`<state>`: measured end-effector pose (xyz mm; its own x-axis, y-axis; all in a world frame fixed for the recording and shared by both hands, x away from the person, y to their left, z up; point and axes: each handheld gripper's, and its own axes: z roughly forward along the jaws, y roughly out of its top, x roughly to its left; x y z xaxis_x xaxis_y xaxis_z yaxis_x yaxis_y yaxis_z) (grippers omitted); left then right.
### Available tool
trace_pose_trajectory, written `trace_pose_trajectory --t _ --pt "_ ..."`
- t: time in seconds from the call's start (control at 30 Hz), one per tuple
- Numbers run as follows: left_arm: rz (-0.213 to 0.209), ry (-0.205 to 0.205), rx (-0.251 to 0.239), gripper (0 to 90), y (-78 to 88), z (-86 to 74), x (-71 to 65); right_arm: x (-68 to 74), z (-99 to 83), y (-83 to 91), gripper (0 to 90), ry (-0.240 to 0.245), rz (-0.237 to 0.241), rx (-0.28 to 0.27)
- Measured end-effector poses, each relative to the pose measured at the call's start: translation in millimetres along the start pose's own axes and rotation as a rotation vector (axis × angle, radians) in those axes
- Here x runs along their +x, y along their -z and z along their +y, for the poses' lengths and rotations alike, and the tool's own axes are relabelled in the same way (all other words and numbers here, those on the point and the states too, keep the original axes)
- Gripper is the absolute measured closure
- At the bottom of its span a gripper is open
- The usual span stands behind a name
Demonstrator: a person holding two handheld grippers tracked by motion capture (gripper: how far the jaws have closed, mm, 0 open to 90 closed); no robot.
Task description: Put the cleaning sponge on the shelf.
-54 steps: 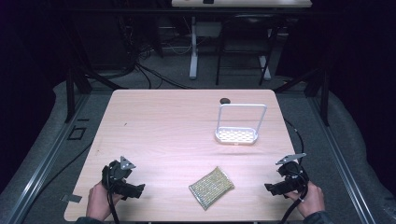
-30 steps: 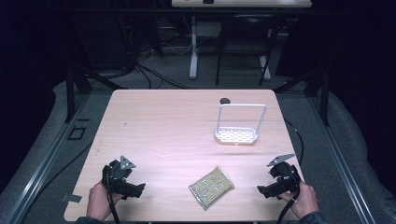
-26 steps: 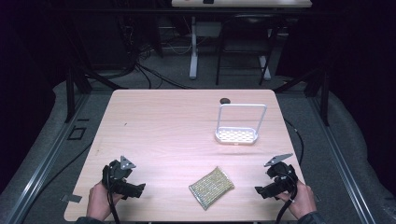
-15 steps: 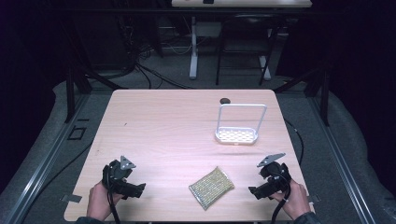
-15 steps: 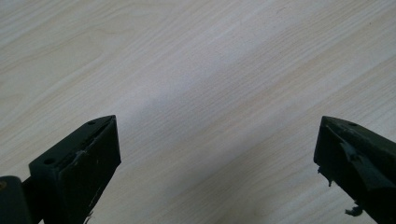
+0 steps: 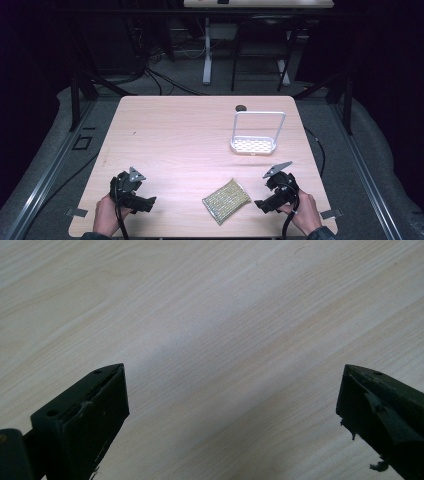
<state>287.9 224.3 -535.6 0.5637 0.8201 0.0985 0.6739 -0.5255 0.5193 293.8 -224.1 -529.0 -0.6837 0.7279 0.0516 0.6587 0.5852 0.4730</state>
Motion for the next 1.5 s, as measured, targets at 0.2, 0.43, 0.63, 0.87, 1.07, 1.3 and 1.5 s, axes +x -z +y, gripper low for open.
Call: trace_pose_trajectory --t 0.2,0.43,0.63,0.87,1.07,1.3,1.5 --pt "0.003 0.000 -0.002 0.2 -0.5 0.0 -1.2 7.5 8.6 -5.2 0.0 0.024 0.021 0.005" --pt "0.001 -0.001 -0.003 0.2 -0.7 0.0 -0.9 15.7 17.3 -10.5 0.0 0.049 0.044 0.012" --pt "0.004 -0.001 -0.003 0.2 -0.4 0.0 -0.9 23.8 25.2 -15.7 0.0 0.079 0.057 0.022" --pt "0.001 -0.003 -0.001 0.2 -0.5 0.0 -1.3 30.9 33.1 -20.1 0.0 0.105 0.072 0.025" --pt "-0.003 -0.004 0.002 0.2 -0.4 0.2 -1.2 38.6 40.7 -23.8 0.0 0.127 0.082 0.027" --pt "0.001 -0.002 0.000 0.2 -0.3 -0.1 -1.2 50.3 51.4 -33.0 0.0 0.162 0.086 0.039" --pt "-0.003 -0.004 0.006 0.2 -0.8 -0.3 -0.6 54.5 56.2 -41.2 0.0 0.168 0.083 0.057"
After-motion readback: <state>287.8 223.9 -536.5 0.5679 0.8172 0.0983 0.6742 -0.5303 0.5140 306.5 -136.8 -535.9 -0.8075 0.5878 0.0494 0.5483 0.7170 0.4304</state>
